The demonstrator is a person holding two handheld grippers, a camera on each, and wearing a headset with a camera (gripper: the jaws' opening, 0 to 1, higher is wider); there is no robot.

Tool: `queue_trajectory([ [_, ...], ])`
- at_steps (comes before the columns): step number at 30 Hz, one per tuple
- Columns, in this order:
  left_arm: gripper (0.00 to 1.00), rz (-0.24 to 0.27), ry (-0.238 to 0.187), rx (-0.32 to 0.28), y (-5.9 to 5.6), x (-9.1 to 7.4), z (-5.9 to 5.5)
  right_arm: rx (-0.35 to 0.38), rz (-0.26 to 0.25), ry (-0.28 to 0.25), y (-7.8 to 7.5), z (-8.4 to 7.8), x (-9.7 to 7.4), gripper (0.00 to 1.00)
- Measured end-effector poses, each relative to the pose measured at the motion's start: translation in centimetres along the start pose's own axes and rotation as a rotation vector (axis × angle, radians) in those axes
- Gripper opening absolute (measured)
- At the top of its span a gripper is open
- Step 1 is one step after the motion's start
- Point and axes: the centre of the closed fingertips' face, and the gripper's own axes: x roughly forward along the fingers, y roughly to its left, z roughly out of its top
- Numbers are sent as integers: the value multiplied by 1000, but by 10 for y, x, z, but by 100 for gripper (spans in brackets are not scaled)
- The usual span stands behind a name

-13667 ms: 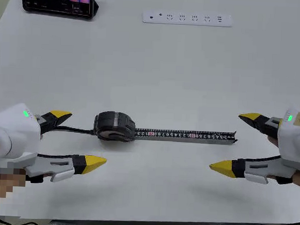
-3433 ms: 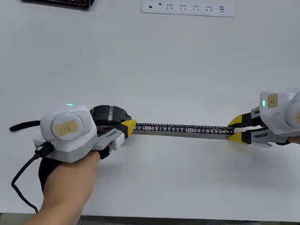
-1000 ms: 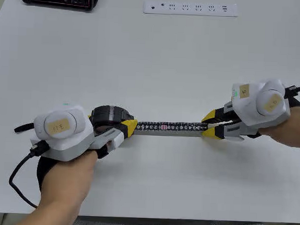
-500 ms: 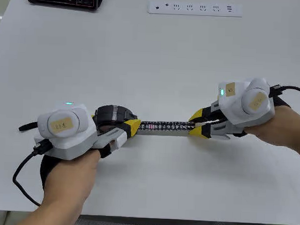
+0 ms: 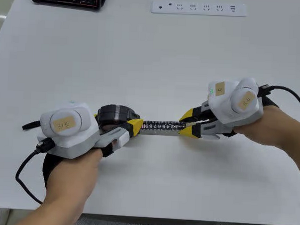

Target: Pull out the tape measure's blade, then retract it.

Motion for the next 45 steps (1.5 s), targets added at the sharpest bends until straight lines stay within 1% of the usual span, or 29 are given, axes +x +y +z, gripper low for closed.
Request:
queue_trajectory([
  [6,58,0,1,0,0,0,0,-5,13,-15,-1,6,10,11],
  [21,58,-5,4,10,1,1,-1,-2,37,-64,3,26,30,11],
  [34,58,-5,2,3,1,0,-1,-11,54,-89,4,43,46,11],
  [45,58,-5,6,5,2,1,-1,-13,62,-109,5,54,57,11],
])
